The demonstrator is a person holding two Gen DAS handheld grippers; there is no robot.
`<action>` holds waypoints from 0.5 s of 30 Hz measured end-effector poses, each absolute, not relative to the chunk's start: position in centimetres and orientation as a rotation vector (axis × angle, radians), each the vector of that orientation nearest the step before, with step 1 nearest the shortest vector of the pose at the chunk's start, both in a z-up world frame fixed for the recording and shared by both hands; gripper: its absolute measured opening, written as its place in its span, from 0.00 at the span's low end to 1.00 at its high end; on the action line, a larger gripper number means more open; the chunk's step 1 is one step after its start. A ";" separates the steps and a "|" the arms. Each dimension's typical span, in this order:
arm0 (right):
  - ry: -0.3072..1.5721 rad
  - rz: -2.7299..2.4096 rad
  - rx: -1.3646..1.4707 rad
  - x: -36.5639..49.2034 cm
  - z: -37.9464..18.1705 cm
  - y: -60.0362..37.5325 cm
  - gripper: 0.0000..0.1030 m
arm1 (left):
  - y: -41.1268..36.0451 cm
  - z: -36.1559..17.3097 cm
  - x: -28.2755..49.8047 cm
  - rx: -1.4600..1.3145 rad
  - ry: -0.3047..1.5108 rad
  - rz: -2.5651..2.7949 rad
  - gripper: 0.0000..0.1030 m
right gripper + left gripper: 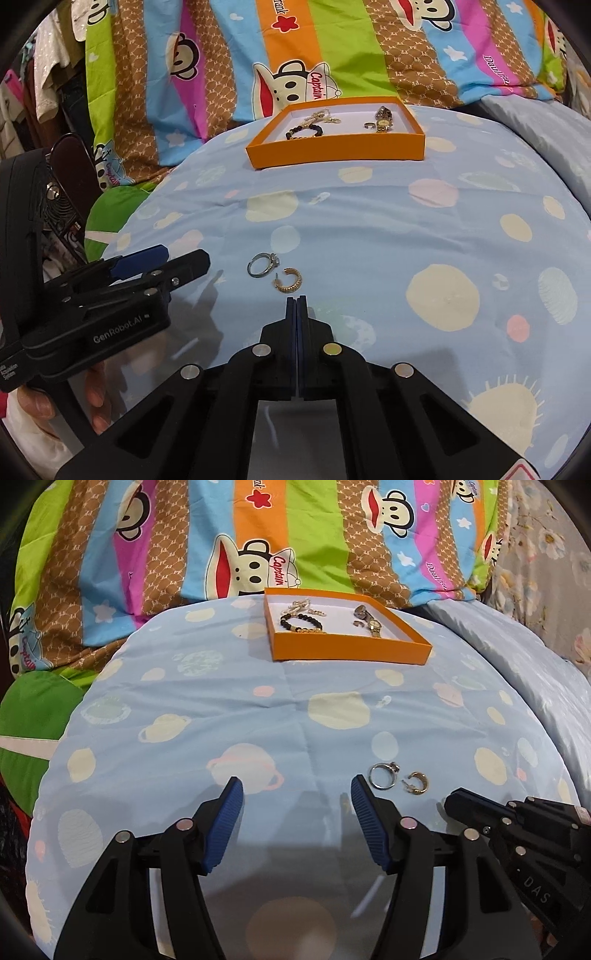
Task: Organize jewelry
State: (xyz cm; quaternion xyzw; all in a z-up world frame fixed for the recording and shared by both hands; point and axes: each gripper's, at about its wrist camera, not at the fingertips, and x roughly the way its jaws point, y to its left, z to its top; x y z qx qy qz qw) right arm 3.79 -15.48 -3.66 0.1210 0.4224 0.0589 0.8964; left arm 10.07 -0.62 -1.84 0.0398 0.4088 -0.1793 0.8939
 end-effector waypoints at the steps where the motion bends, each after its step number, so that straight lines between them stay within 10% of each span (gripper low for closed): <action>1: 0.870 0.129 0.250 3.8 -3.6 -15.4 0.03 | -0.6 -1.9 10.1 0.077 0.849 -0.366 0.58; 6: 0.885 0.145 0.167 5.3 -3.3 -13.9 0.32 | 0.1 -2.2 10.6 0.036 0.872 -0.346 0.58; 15: 0.927 0.121 0.081 7.4 -4.0 -13.0 0.30 | 0.8 -2.4 10.9 0.006 0.885 -0.329 0.58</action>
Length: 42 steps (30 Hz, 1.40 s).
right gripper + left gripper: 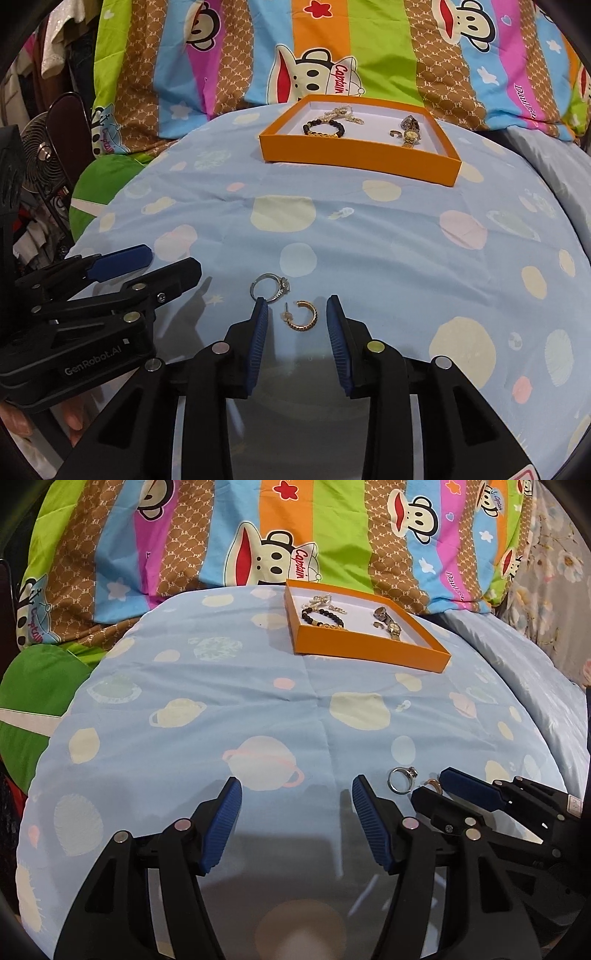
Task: Organize jewelry
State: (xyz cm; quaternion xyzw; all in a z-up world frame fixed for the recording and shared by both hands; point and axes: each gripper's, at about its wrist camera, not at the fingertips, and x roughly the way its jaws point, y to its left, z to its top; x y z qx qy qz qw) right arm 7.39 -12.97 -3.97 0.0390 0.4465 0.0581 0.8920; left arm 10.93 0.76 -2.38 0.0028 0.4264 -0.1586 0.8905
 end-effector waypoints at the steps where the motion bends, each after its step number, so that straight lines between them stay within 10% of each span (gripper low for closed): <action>1: 0.927 0.112 0.070 7.4 -4.0 -12.9 0.27 | 0.8 -2.4 10.9 0.003 0.886 -0.335 0.58; 26: 0.865 -0.024 0.274 5.6 -3.7 -19.6 0.17 | -6.6 -3.0 11.0 0.141 0.911 -0.493 0.61; 42: 0.880 -0.022 0.278 5.8 -4.0 -19.5 0.17 | -5.8 -3.1 11.4 0.087 0.907 -0.501 0.21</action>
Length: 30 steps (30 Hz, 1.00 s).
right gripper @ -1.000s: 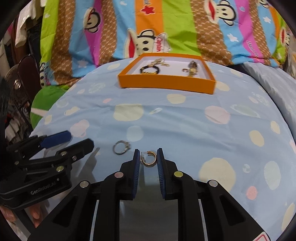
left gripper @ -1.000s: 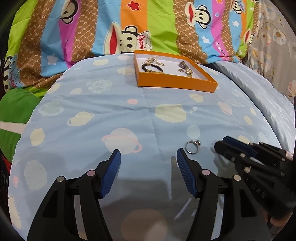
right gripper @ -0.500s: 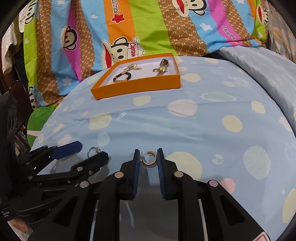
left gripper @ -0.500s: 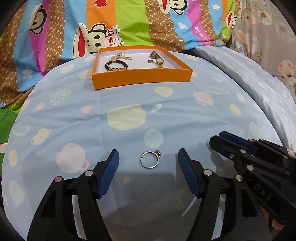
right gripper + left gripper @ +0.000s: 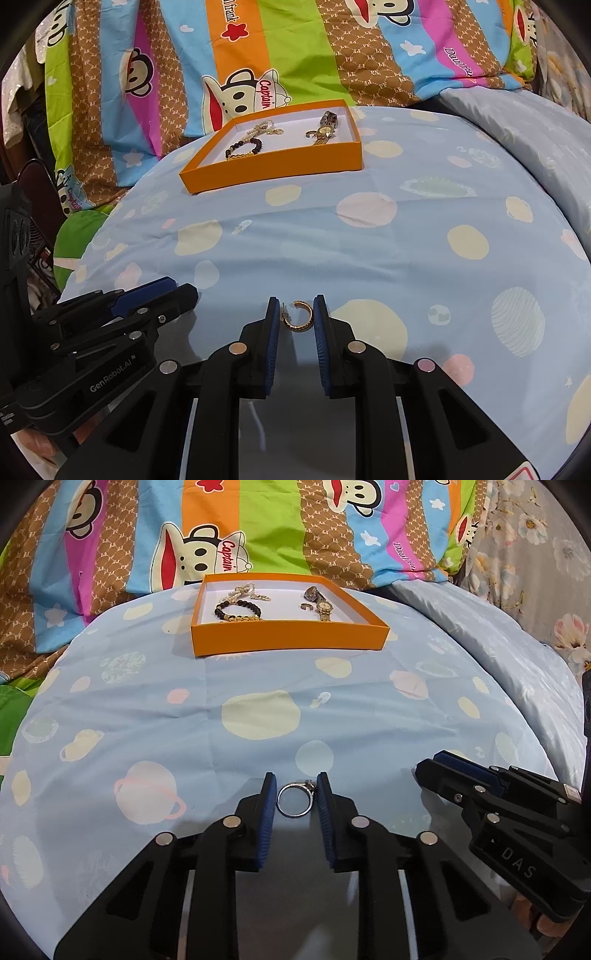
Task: Organize jewelry
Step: 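Grasp the silver ring with the left tool, then carry the silver ring and hoop earring with both tools over the orange box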
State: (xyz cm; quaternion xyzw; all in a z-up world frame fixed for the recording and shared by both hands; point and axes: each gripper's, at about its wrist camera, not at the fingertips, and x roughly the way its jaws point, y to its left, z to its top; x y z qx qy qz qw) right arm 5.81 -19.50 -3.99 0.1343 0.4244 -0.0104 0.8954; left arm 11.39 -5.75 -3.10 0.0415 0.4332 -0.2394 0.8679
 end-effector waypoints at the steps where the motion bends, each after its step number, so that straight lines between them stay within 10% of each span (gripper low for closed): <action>1: 0.880 -0.022 0.278 5.8 -4.0 -19.5 0.17 | -5.8 -3.1 11.4 0.086 0.906 -0.502 0.21; 30: 0.881 -0.014 0.292 5.2 -4.1 -19.5 0.17 | -2.2 -2.9 8.1 0.013 0.916 -0.482 0.19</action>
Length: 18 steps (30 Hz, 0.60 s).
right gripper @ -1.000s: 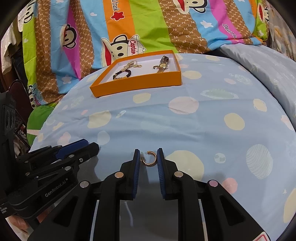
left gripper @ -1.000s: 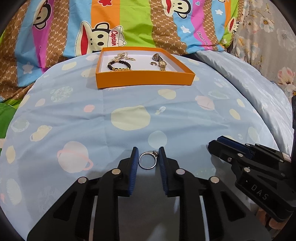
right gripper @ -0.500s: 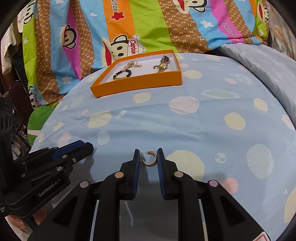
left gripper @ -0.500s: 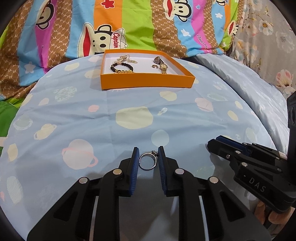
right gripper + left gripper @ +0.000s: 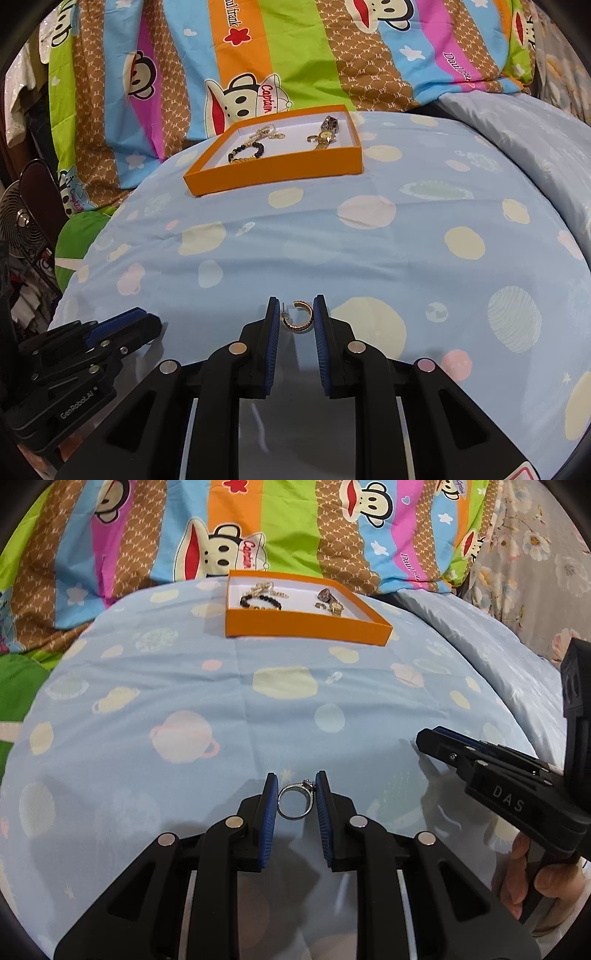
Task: Organize jewelry
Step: 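Carry the silver ring and hoop earring with both tools over the orange box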
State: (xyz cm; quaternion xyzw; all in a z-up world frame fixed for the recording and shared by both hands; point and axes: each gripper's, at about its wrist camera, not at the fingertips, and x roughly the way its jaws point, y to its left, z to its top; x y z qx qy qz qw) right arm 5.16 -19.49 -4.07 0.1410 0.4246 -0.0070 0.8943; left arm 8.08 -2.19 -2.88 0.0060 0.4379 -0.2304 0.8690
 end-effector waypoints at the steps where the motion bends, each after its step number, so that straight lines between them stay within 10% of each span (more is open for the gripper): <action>1: 0.887 -0.007 0.303 5.0 -4.2 -19.6 0.17 | -2.0 -2.9 7.8 0.010 0.921 -0.481 0.19; 18: 0.778 0.045 0.287 5.6 1.6 -21.6 0.17 | -2.2 4.4 10.3 0.051 0.758 -0.472 0.19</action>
